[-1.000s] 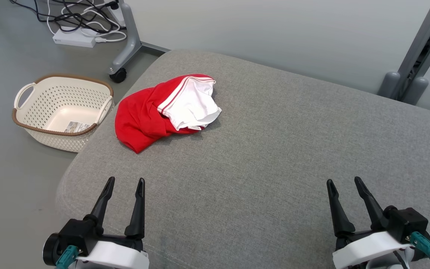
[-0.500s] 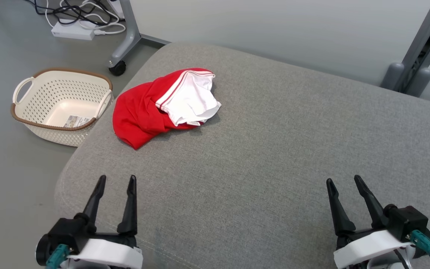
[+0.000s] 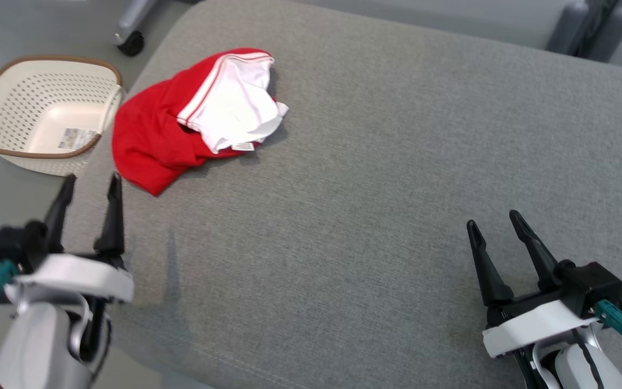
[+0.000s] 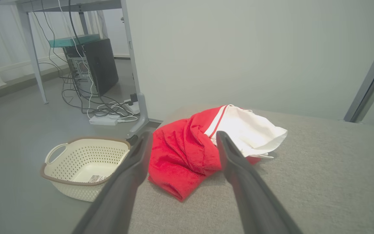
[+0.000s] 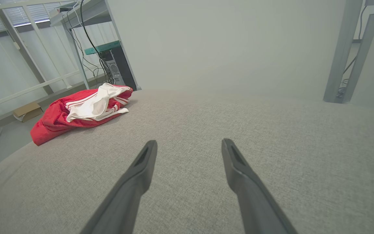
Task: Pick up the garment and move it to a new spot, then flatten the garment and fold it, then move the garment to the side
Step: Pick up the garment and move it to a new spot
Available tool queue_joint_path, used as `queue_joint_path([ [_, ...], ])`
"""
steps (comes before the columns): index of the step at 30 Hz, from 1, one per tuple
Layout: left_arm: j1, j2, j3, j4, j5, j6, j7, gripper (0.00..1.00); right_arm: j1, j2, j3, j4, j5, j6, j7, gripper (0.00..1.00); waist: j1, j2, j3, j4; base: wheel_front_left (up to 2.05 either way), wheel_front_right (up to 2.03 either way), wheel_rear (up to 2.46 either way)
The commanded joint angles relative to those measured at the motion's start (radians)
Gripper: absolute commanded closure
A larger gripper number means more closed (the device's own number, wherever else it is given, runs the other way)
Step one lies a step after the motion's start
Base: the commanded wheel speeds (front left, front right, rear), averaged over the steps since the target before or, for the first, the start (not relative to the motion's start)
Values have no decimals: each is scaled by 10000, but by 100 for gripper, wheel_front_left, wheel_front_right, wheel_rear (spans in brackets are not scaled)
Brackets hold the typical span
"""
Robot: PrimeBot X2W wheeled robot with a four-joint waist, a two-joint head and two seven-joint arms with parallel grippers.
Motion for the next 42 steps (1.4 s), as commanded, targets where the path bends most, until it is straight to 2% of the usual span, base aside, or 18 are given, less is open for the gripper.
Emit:
queue_joint_path([
  [1,-446,267,-84,295,-101,-44,4,0,-140,-112,29,-70,-80,3,-47,0,0,0,386,-317,0,0,0],
  [6,-2365,1614,-1158,1485,-1270,-35,1117,0,-552,-166,317,-116,-94,3,-45,0,0,0,881,-797,0,0,0],
  [12,-4163,2941,-2608,2336,-3631,-37,3262,0,-916,-138,586,-138,-116,3,-45,0,0,0,1334,-1448,0,0,0],
  [17,-5453,3766,-3653,3226,-4788,-39,4789,0,-1153,-73,683,-178,-104,3,-47,0,0,0,1752,-2021,0,0,0],
  [24,-6468,4174,-4432,4317,-5483,-40,6009,0,-1378,-52,749,-273,-119,3,-45,0,0,0,2219,-2411,0,0,0],
  [31,-7104,4103,-4804,5431,-5696,-40,6195,0,-1490,-45,733,-272,-137,3,-28,0,0,0,2516,-2528,0,0,0],
  [38,-7368,3958,-5156,5860,-5989,-40,6321,0,-1544,-56,710,-197,-170,3,-25,0,0,0,2639,-2440,0,0,0],
  [39,-7411,3946,-5184,5930,-6008,-40,6254,51,-1553,-57,715,-182,-177,3,-25,0,0,0,2650,-2426,0,0,0],
  [40,-7458,3927,-5226,5988,-6028,-40,6209,93,-1569,-58,726,-168,-180,3,-25,0,0,0,2656,-2414,0,0,0],
  [41,-7494,3900,-5284,6030,-6041,-39,6157,100,-1599,-63,736,-147,-179,3,-25,0,0,0,2655,-2401,0,0,0],
  [42,-7496,3872,-5350,6047,-6085,-40,6142,100,-1625,-67,748,-122,-177,3,-25,0,0,0,2647,-2389,0,0,0],
])
